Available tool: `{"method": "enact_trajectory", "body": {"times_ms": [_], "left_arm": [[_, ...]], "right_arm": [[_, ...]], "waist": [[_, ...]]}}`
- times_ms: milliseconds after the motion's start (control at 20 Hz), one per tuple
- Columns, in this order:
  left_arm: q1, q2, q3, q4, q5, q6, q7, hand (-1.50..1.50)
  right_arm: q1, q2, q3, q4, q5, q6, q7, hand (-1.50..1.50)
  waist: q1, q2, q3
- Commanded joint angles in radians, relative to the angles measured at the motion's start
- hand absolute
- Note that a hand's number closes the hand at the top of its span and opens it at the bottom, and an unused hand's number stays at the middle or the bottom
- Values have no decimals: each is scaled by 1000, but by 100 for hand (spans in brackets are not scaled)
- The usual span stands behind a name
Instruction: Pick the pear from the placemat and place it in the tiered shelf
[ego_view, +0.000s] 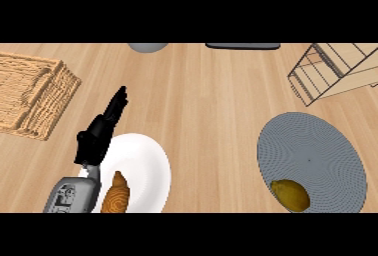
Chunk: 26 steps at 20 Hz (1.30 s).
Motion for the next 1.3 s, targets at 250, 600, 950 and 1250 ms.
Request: {"method": "enact_trajectory", "body": {"times_ms": [250,600,950,1250], "left_arm": [[-68,-9,2,25,2,-3,33,0],[-25,5,24,14,17,-8,25,0],[-9,14,31,26,16,-12,-8,0],[24,-7,4,18,0,-3,-27,0]], "right_arm": [[-40,-75,5,197,90,-151,51,-150],[-56,-64,-85,186,-46,-29,25,-150],[-84,-91,-93,202,-89,108,21,-150],[-163,-161,-203,210,-198,124,109,-150]], "waist": [[3,3,1],[-14,-6,1],[-12,-5,0],[-11,-6,1]]}}
